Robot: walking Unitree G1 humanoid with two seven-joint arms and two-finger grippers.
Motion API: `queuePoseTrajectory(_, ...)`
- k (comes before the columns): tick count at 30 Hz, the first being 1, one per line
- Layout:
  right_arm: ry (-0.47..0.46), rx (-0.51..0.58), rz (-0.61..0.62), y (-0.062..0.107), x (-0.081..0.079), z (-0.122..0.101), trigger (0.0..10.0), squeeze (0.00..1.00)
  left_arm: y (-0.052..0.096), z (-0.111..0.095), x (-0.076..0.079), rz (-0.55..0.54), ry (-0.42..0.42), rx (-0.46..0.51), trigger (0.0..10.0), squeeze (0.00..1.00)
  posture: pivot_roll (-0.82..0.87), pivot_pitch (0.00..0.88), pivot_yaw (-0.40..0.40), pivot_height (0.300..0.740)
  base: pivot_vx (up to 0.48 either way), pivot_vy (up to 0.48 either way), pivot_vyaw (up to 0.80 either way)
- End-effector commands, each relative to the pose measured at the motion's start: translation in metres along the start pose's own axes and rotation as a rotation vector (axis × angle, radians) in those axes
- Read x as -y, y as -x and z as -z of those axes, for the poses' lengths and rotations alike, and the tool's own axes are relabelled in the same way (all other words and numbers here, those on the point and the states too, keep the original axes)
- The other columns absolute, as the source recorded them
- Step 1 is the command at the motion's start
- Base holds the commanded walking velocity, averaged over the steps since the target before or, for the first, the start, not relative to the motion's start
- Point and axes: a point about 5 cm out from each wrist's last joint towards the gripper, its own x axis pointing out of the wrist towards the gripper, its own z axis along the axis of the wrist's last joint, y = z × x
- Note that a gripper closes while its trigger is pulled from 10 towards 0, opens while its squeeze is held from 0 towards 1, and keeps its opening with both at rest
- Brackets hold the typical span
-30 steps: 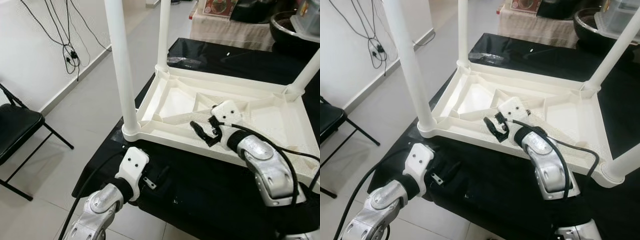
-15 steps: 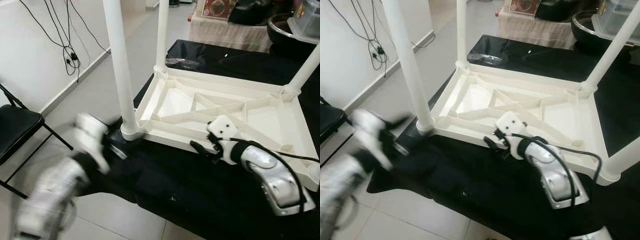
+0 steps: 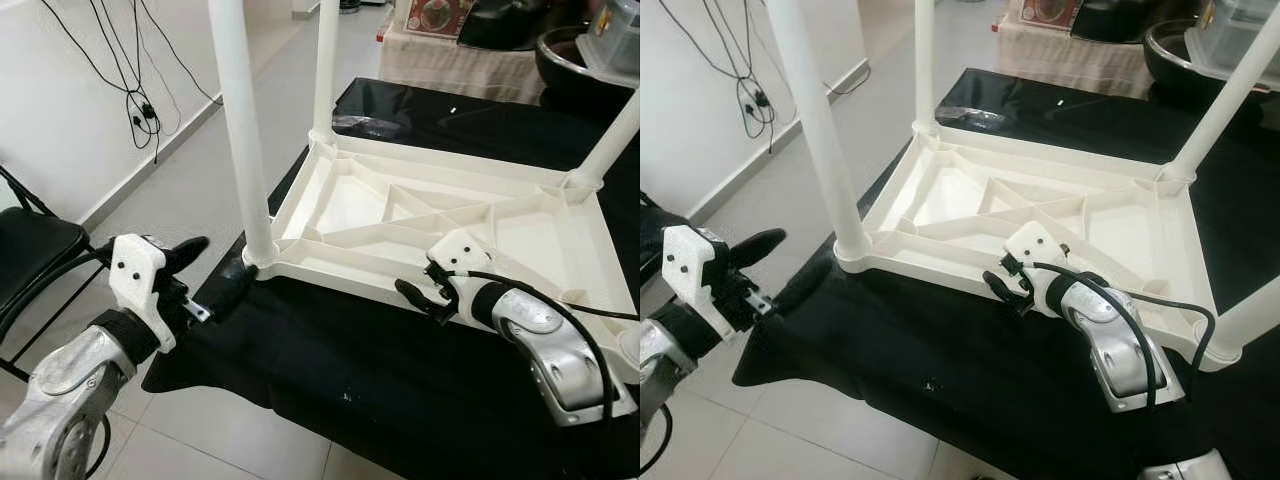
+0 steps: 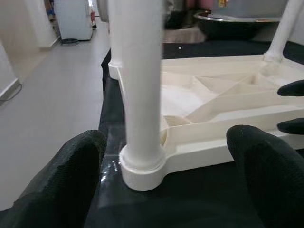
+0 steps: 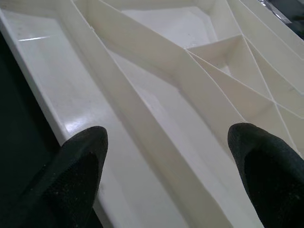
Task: Building children table
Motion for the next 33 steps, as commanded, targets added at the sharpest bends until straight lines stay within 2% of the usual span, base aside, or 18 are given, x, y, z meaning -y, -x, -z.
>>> queuePoseTrajectory(1, -0.014, -0.058, 0.038, -0.002, 0.003, 0.009, 10.0, 0.00, -0.002, 0.002, -0.010, -0.028, 0.009, 0.011, 10.0, 0.00, 0.02, 0.158, -0.045, 0.740, 0.000, 0.000, 0.00)
queuePoseTrajectory(2, -0.025, -0.073, 0.065, -0.002, 0.005, 0.011, 10.0, 0.00, -0.009, 0.003, -0.016, -0.028, 0.016, 0.018, 10.0, 0.00, 0.01, 0.158, -0.043, 0.740, 0.000, 0.000, 0.00)
queuePoseTrajectory(3, -0.025, -0.073, 0.065, -0.002, 0.005, 0.011, 10.0, 0.00, -0.009, 0.003, -0.016, -0.028, 0.016, 0.018, 10.0, 0.00, 0.01, 0.158, -0.043, 0.740, 0.000, 0.000, 0.00)
queuePoseTrajectory(7, -0.062, -0.098, 0.095, 0.005, 0.011, 0.015, 10.0, 0.00, -0.030, -0.003, -0.032, 0.029, 0.000, 0.055, 10.0, 0.00, -0.01, 0.170, -0.035, 0.740, 0.000, 0.000, 0.00)
queuePoseTrajectory(11, -0.064, -0.099, 0.095, 0.008, 0.012, 0.016, 10.0, 0.00, -0.035, -0.005, -0.038, 0.032, -0.004, 0.065, 10.0, 0.00, -0.02, 0.174, -0.035, 0.740, 0.000, 0.000, 0.00)
queuePoseTrajectory(12, -0.061, -0.105, 0.101, 0.011, 0.013, 0.016, 10.0, 0.00, -0.045, -0.005, -0.046, 0.034, -0.020, 0.063, 10.0, 0.00, -0.04, 0.183, -0.035, 0.740, 0.000, 0.000, 0.00)
queuePoseTrajectory(14, -0.060, -0.107, 0.102, 0.012, 0.013, 0.016, 10.0, 0.00, -0.049, -0.005, -0.048, 0.037, -0.024, 0.062, 10.0, 0.00, -0.04, 0.184, -0.036, 0.740, 0.000, 0.000, 0.00)
queuePoseTrajectory(16, -0.058, -0.107, 0.103, 0.013, 0.012, 0.015, 10.0, 0.00, -0.061, -0.004, -0.053, 0.044, -0.031, 0.059, 10.0, 0.00, -0.04, 0.193, -0.039, 0.740, 0.000, 0.000, 0.00)
queuePoseTrajectory(19, -0.057, -0.103, 0.104, 0.014, 0.012, 0.013, 10.0, 0.00, -0.072, -0.004, -0.055, 0.061, -0.035, 0.061, 10.0, 0.00, -0.05, 0.197, -0.040, 0.740, 0.000, 0.000, 0.00)
queuePoseTrajectory(24, -0.058, -0.102, 0.108, 0.016, 0.013, 0.012, 10.0, 0.00, -0.084, -0.004, -0.057, 0.088, -0.034, 0.064, 10.0, 0.00, -0.06, 0.201, -0.039, 0.740, 0.000, 0.000, 0.00)
queuePoseTrajectory(28, -0.050, -0.136, 0.099, 0.022, 0.010, 0.015, 10.0, 0.00, -0.102, -0.007, -0.060, 0.146, -0.036, 0.058, 10.0, 0.00, -0.09, 0.207, -0.032, 0.740, 0.000, 0.000, 0.00)
queuePoseTrajectory(33, -0.049, -0.177, 0.047, 0.027, 0.004, 0.018, 10.0, 0.00, -0.106, -0.007, -0.058, 0.228, -0.017, 0.053, 10.0, 0.00, -0.10, 0.212, -0.023, 0.740, 0.000, 0.000, 0.00)
